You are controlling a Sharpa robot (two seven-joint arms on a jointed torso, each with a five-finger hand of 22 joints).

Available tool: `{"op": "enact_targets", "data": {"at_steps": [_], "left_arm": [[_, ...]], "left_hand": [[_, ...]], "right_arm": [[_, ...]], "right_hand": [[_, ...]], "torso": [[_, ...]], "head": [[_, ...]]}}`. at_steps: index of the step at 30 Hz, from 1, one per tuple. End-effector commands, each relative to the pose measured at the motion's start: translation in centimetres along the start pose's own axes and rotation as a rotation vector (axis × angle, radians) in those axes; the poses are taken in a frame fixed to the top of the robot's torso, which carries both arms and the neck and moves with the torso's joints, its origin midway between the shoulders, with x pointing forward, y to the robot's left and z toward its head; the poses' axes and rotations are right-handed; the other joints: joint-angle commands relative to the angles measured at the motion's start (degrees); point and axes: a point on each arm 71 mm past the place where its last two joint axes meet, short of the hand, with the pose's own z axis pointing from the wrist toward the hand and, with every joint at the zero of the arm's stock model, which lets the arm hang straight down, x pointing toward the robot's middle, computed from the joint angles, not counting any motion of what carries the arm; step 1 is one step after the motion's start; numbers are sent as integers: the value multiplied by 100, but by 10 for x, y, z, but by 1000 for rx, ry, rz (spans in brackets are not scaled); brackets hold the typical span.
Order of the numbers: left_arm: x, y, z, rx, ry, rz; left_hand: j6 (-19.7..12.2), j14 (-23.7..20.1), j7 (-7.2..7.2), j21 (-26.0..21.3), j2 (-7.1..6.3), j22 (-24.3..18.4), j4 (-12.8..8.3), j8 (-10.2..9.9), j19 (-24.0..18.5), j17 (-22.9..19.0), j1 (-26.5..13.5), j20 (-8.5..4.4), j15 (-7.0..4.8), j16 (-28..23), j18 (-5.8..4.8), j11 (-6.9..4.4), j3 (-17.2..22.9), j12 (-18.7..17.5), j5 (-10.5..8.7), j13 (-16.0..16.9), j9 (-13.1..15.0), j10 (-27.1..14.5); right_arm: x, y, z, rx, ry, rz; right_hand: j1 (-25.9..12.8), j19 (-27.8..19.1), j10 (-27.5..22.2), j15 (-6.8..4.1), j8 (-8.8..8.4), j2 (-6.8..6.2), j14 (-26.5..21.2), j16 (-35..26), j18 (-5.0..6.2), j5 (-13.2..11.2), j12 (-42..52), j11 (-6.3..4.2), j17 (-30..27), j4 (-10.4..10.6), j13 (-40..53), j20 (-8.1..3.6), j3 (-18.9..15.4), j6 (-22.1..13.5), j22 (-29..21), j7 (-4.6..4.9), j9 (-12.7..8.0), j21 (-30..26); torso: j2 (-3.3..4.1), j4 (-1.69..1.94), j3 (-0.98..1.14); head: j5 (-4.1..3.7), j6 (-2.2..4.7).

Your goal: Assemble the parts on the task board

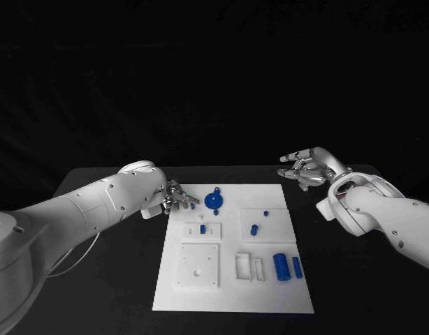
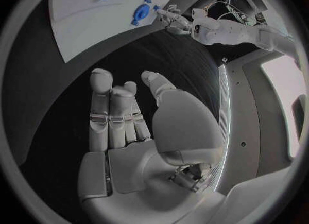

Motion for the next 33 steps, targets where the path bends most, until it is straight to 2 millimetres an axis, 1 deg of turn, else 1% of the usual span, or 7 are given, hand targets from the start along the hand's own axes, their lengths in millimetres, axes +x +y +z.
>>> {"op": "enact_targets", "data": {"at_steps": [1,5,9,12,17,22,33], "left_arm": [[2,-3,0,10,7,-2],[2,-4,0,15,4,-6],[3,-6,0,23,5,-19],[3,-7,1,28,4,-30],[3,-7,1,32,5,-38],[3,-7,1,33,7,-39],[2,-6,1,32,-4,-54]], "left_hand": [[14,-42,30,-19,-25,105,-10,-38,-6,-9,1,30,10,28,-74,4,-17,11,-19,-11,-33,-37],[22,-42,36,-21,18,104,-53,-65,-9,-15,-13,34,14,27,-70,7,-29,10,-20,-14,-86,-39],[23,-45,49,-24,348,103,-438,-121,-11,-24,-42,39,18,23,-65,14,-202,7,5,-20,-152,-39],[59,-48,68,-28,555,104,-657,-256,-12,-32,-5,47,30,16,-59,17,-347,0,-10,-27,-241,-45],[81,-52,67,-29,652,106,-757,-305,-15,-34,35,49,27,18,-59,25,-416,0,-97,-30,-249,-46],[99,-55,61,-30,774,106,-896,-332,-18,-38,118,49,27,19,-60,23,-480,-2,-92,-33,-243,-47],[86,-45,62,-34,1049,104,-1074,-390,-10,-51,286,47,24,8,-57,22,-492,-17,-39,-45,-273,-39]], "right_arm": [[0,1,0,-6,0,-2],[1,1,0,-5,0,-2],[1,1,1,-5,0,-1],[1,1,1,-5,2,-1],[2,1,1,-5,3,0],[2,1,1,-5,4,0],[3,1,2,-2,10,0]], "right_hand": [[-30,244,-11,-18,-21,-3,27,17,73,22,24,-35,2,16,4,-27,12,-2,-2,-6,3,32],[-30,244,-11,-18,-21,-3,27,17,73,22,24,-35,2,16,4,-27,12,-2,-2,-6,3,32],[-30,244,-11,-18,-21,-3,27,17,73,22,24,-35,2,16,4,-27,12,-2,-2,-6,3,32],[-30,244,-11,-18,-21,-3,27,17,73,22,24,-35,2,16,4,-27,12,-2,-2,-6,3,32],[-36,243,-12,-20,-22,-3,29,24,68,11,24,-37,11,5,6,-30,108,0,2,-3,3,48],[-36,243,-12,-20,-22,-3,29,24,68,11,24,-37,11,5,6,-30,108,0,2,-3,3,48],[-46,246,-13,-22,-21,1,33,24,62,-64,27,-38,14,-43,9,-32,227,9,5,-1,3,70]], "torso": [[7,0,11],[5,0,-4],[9,-1,7],[3,-3,10],[12,-5,4],[8,-1,10],[13,-4,6]], "head": [[1,-4],[-17,-11],[-15,0],[-14,2],[-23,9],[-10,-33],[-16,-45]]}}
